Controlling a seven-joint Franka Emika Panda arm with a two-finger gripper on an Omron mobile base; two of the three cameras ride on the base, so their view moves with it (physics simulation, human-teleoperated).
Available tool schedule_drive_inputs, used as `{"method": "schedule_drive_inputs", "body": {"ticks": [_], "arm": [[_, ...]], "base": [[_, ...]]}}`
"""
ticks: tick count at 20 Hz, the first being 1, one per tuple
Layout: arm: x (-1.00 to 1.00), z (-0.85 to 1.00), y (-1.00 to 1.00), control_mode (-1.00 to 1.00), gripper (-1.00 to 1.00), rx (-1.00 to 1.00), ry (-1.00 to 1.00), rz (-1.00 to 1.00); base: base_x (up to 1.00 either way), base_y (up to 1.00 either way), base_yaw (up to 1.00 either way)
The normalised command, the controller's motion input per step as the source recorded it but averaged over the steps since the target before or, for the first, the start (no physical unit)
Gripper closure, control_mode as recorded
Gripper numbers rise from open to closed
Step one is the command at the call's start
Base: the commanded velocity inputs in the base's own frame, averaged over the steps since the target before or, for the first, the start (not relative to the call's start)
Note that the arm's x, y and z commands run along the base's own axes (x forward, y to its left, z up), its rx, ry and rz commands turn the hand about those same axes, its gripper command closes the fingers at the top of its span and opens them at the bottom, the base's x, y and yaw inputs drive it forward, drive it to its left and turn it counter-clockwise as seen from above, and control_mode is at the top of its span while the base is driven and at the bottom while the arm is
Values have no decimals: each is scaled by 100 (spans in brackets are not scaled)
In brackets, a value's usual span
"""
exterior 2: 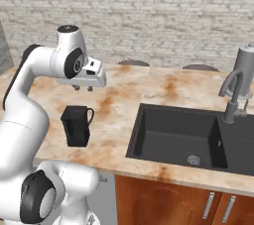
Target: Turn on the sink faucet and place the jug under the water for a few seconds to fill it up.
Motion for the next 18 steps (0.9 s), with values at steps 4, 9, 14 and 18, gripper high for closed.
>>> {"method": "schedule_drive_inputs", "body": {"ticks": [4,9,14,18], "arm": [[0,0,0,100,-100,0,0,0],[0,0,0,100,-100,0,0,0],[0,0,0,100,-100,0,0,0],[0,0,0,100,-100,0,0,0]], "base": [[1,-3,0],[-1,-78,0],[0,-97,-1],[0,-84,-2]]}}
